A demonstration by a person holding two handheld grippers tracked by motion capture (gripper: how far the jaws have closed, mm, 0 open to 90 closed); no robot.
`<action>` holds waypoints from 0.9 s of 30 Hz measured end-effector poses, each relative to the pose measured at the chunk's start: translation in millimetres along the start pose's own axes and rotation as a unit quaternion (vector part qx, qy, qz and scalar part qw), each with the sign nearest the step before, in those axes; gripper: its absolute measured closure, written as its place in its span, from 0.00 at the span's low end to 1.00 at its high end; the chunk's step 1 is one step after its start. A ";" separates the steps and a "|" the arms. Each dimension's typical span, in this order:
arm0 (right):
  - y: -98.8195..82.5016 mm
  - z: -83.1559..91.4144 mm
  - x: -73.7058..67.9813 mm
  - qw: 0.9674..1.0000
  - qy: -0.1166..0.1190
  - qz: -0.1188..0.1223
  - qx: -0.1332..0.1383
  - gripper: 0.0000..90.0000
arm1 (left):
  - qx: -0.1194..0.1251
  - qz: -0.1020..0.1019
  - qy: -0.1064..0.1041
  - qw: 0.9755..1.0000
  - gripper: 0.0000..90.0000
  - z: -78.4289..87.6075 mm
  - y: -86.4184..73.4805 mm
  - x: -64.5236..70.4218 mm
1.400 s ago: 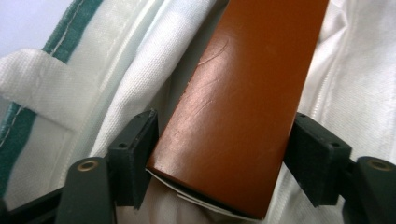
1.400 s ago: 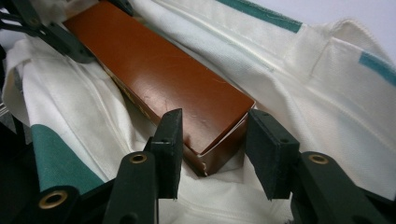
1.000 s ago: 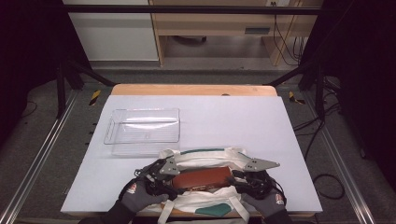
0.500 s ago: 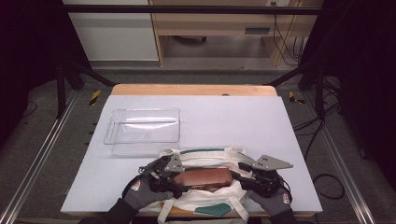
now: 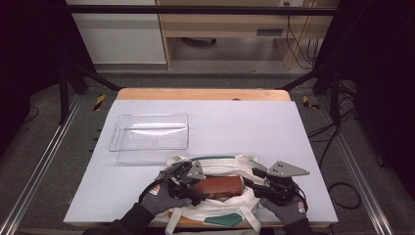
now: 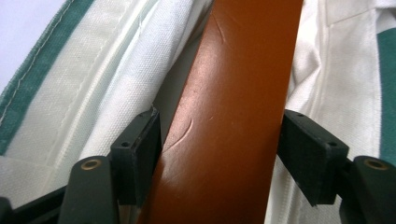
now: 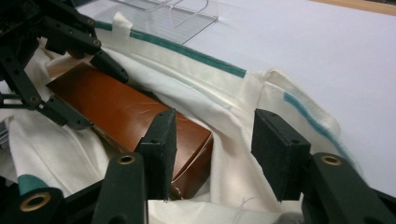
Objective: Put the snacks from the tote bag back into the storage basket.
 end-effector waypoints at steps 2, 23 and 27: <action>1.2 0.8 1.3 1.000 -0.004 -0.003 0.005 0.52 | -0.003 -0.001 -0.005 1.000 0.35 -0.8 -0.1 -0.7; 15.0 17.1 15.8 0.996 -0.057 -0.028 0.060 0.25 | -0.028 -0.015 -0.039 0.999 0.43 -12.1 0.3 -3.1; 15.4 22.2 22.9 0.995 -0.072 -0.037 0.064 0.23 | -0.028 -0.017 -0.040 0.999 0.44 -11.3 0.9 -2.7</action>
Point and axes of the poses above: each handheld gripper's, and its own axes: z roughly backward along the jaws, y roughly out of its top, x roughly to its right, the point moved 1 cm from there along -z, roughly forward along the jaws, and after that the axes turned 14 degrees about -z, right-handed, at the moved point
